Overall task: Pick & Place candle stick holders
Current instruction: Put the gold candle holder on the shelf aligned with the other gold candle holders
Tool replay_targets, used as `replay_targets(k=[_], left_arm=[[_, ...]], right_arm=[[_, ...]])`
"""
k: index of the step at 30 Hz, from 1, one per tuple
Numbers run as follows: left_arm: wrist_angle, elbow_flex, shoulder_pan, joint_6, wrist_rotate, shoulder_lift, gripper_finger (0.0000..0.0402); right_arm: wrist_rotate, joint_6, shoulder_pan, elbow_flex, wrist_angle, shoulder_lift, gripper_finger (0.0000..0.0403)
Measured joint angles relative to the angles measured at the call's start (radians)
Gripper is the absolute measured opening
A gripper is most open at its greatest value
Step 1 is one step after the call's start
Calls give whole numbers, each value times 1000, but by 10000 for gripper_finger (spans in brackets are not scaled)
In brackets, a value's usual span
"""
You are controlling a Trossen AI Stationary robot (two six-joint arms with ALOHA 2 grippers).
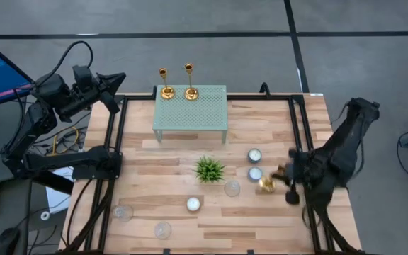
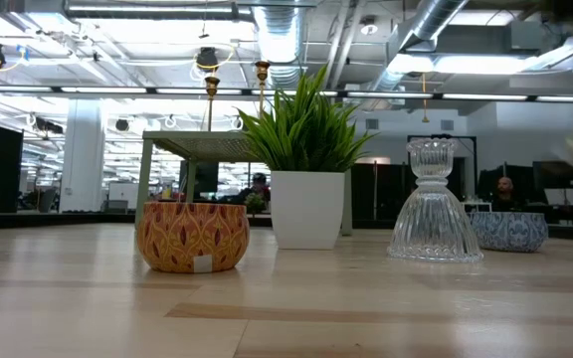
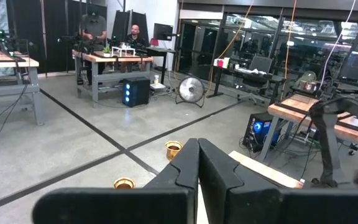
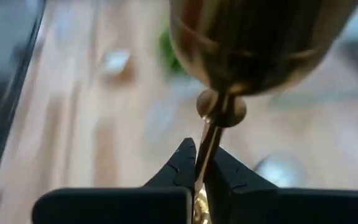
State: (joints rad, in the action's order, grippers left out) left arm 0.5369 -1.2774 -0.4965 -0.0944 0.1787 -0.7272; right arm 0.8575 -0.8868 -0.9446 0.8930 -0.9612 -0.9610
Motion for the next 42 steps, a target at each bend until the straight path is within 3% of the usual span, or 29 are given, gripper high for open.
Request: replay_targets(k=[3,8,14,21,30,37,42], left_arm=[[0,0,0,0,0,1,7],[0,0,0,0,0,1,7],[0,0,0,0,0,1,7],[-7,0,0,0,0,1,7],[-7,0,0,0,0,1,7],[-8,0,0,7,0,1,7],[-8,0,0,8,-1,1,7]], right_arm=[[90,189,141,60,14,103,2],[95,583,436,111,222,190,1],[-125,975,802,116,604,152,1],[-453,1061,1148,144,870,-60,1],[-722,1055,1331,414,826,-425,1],[-767,1104,1393,647,640,-628,1],[-836,1106,1435,699,613,-693,1]])
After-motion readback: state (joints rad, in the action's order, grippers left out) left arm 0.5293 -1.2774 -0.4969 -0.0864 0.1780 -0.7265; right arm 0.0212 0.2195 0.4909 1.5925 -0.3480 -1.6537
